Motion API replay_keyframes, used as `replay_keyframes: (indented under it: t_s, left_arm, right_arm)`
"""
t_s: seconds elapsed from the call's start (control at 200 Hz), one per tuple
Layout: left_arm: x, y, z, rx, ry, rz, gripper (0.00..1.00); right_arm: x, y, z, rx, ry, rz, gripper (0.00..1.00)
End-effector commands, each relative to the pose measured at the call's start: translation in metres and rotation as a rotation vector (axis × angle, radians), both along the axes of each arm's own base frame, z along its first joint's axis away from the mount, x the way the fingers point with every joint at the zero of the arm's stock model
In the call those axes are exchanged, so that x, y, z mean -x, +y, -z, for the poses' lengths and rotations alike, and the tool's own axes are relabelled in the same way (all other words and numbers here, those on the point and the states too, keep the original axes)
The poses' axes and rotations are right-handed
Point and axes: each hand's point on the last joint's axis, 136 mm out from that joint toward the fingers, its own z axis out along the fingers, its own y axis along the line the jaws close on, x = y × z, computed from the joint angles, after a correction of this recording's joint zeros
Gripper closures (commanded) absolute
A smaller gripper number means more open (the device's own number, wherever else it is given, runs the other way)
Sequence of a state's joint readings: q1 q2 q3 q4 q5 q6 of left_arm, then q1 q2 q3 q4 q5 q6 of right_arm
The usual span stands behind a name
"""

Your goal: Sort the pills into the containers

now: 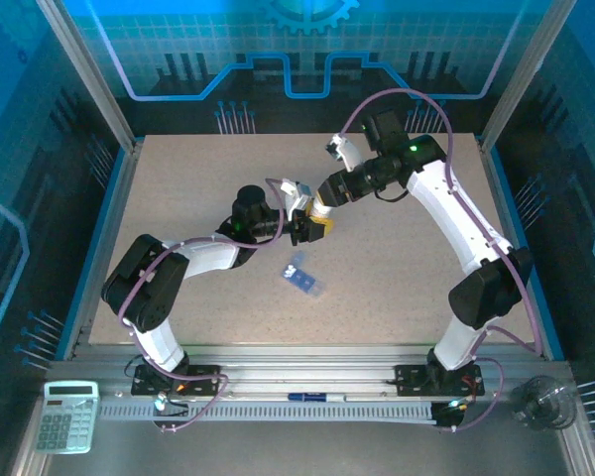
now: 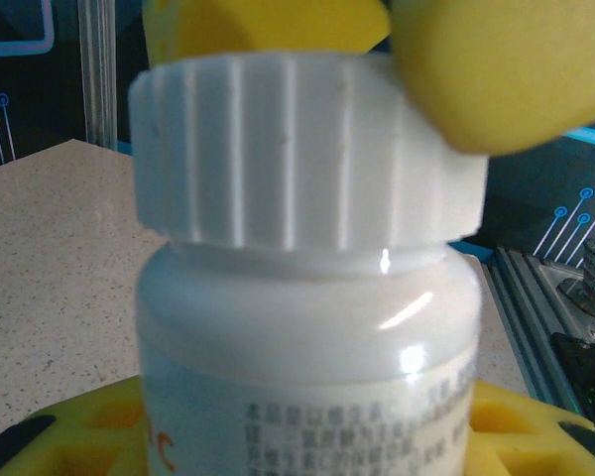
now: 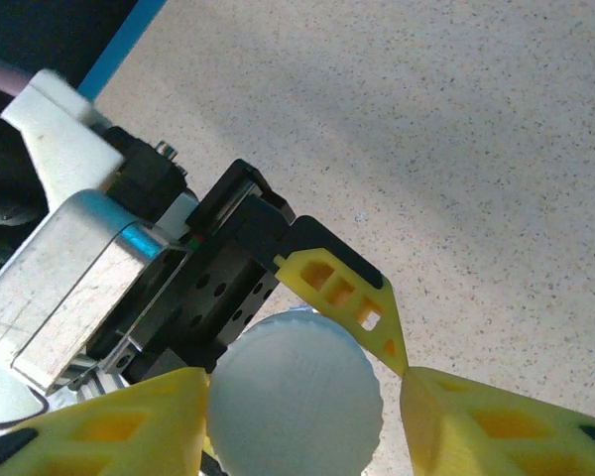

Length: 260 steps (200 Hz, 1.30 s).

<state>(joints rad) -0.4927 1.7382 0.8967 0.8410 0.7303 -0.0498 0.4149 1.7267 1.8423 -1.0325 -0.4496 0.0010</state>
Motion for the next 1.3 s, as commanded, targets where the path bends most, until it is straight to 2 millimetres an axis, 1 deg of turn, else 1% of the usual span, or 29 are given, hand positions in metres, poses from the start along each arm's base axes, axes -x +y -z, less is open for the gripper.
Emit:
replay_keyframes:
  t_s: [0.0,0.105,0.26,0.42,0.555,0.62,0.745,0.841,0.881,0.946,1.026,1.096,1.191,1.296]
  left_arm:
    - [0.001,-0.001,-0.027,0.029,-0.079,0.018,1.00]
    - [0.001,-0.001,-0.028,0.032,-0.078,0.016,1.00]
    - [0.001,-0.001,-0.029,0.036,-0.080,0.016,1.00]
    - [0.001,0.000,-0.030,0.038,-0.081,0.014,1.00]
    - [0.001,-0.001,-0.031,0.041,-0.080,0.013,1.00]
    - [0.002,0.000,-0.032,0.042,-0.083,0.012,1.00]
    - [0.002,0.000,-0.031,0.040,-0.081,0.011,1.00]
    - [0.002,0.001,-0.032,0.041,-0.080,0.009,1.00]
    - [0.002,0.001,-0.031,0.040,-0.081,0.009,1.00]
    - [0.003,0.001,-0.032,0.039,-0.084,0.008,1.00]
    - [0.003,0.001,-0.031,0.039,-0.082,0.010,1.00]
    - [0.004,0.002,-0.030,0.037,-0.080,0.010,1.00]
    - [0.004,0.002,-0.030,0.034,-0.083,0.010,1.00]
    - [0.005,0.002,-0.029,0.031,-0.085,0.011,1.00]
  right_arm:
    - [0.005,0.005,0.008,0.017,0.022,-0.015,0.49]
    - [0.006,0.006,0.012,0.026,0.026,-0.005,0.55]
    - [0.007,0.006,0.019,0.028,0.033,0.072,0.63]
    - [0.008,0.006,0.033,0.008,0.052,0.265,0.65]
    - [0.014,0.010,0.033,-0.066,0.030,0.420,0.64]
    - [0.017,0.014,0.033,-0.094,0.035,0.449,0.64]
    - [0.018,0.016,0.026,-0.124,0.035,0.456,0.64]
    - [0.017,0.014,0.016,-0.128,0.025,0.438,0.61]
    - [0.016,0.010,0.009,-0.141,0.017,0.430,0.57]
    - [0.015,0.003,-0.004,-0.168,-0.003,0.418,0.49]
    - [0.016,-0.005,-0.026,-0.214,-0.066,0.385,0.35]
    - [0.018,-0.015,-0.040,-0.211,-0.120,0.355,0.29]
    - [0.015,-0.027,-0.051,-0.218,-0.145,0.321,0.27]
    - [0.006,-0.033,-0.051,-0.222,-0.122,0.278,0.27]
